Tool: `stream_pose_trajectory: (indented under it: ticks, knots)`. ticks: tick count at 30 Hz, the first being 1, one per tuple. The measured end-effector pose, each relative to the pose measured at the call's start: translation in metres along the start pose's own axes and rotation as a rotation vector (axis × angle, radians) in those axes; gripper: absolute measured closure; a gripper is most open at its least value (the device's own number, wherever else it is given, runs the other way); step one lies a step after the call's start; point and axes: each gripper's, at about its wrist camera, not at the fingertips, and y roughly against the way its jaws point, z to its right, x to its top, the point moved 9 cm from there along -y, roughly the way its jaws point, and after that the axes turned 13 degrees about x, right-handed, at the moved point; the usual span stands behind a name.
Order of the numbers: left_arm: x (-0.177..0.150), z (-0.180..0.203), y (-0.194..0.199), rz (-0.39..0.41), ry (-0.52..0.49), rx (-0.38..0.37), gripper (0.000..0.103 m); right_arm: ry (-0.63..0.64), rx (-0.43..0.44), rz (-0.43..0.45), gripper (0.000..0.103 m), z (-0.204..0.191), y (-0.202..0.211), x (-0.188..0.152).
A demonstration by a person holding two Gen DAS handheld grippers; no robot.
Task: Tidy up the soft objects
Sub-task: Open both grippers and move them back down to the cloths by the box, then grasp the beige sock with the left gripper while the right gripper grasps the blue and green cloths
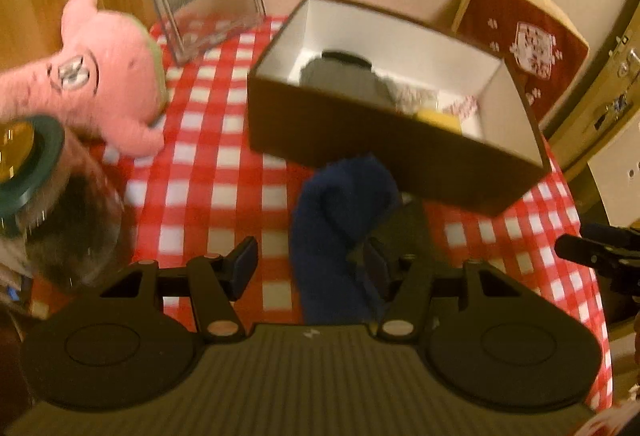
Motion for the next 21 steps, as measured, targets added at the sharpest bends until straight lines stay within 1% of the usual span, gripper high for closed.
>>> stream_pose_trajectory:
  ticks: [8,11,16,21]
  knots:
    - [-0.061,0.013,-0.008,-0.083,-0.041,-0.048,0.049,-0.027,-0.004,-0.07,0.019,-0.007,-0.005,-0.039]
    - [-0.078,0.019,-0.014,-0.112,-0.038,-0.072,0.049,-0.023,-0.019,-0.098,0.019,-0.007,-0.008,-0.052]
    - [-0.094,0.027,-0.022,-0.133,-0.047,-0.095,0.052,-0.029,-0.011,-0.134,0.019,-0.01,-0.015,-0.068]
    - [-0.099,0.036,-0.03,-0.136,-0.055,-0.113,0.055,-0.025,-0.002,-0.152,0.019,-0.013,-0.023,-0.078]
